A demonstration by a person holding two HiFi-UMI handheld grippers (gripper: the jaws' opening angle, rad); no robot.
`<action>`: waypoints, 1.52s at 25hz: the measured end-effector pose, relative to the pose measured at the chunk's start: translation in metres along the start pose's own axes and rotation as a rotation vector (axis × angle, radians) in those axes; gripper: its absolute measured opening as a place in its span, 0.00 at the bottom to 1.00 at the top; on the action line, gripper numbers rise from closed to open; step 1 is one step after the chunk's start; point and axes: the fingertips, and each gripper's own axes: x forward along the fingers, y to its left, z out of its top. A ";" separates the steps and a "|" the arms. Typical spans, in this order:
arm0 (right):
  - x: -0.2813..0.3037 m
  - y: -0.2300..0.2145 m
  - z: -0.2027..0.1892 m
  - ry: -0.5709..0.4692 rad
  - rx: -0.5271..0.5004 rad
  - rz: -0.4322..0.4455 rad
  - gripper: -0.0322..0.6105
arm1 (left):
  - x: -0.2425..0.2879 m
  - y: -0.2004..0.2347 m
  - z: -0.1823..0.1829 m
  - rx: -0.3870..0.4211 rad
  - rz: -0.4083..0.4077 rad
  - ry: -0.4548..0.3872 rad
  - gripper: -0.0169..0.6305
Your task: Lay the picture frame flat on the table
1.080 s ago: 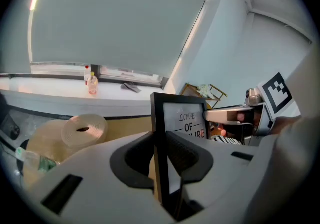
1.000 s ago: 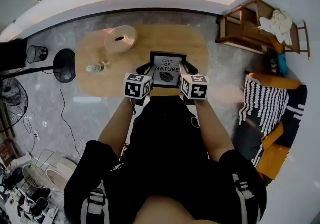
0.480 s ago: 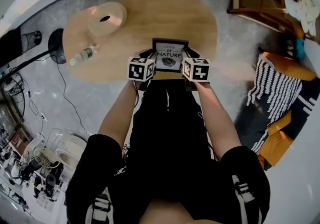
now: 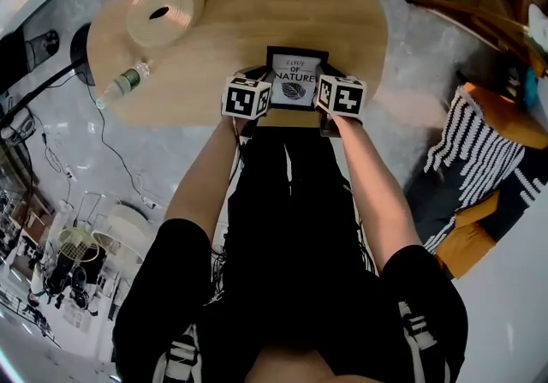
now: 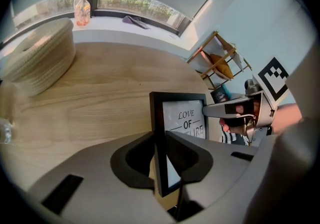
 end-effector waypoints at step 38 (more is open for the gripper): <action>-0.350 0.204 0.129 -0.696 -0.328 0.032 0.07 | -0.389 -0.095 0.120 0.314 0.191 -0.652 0.09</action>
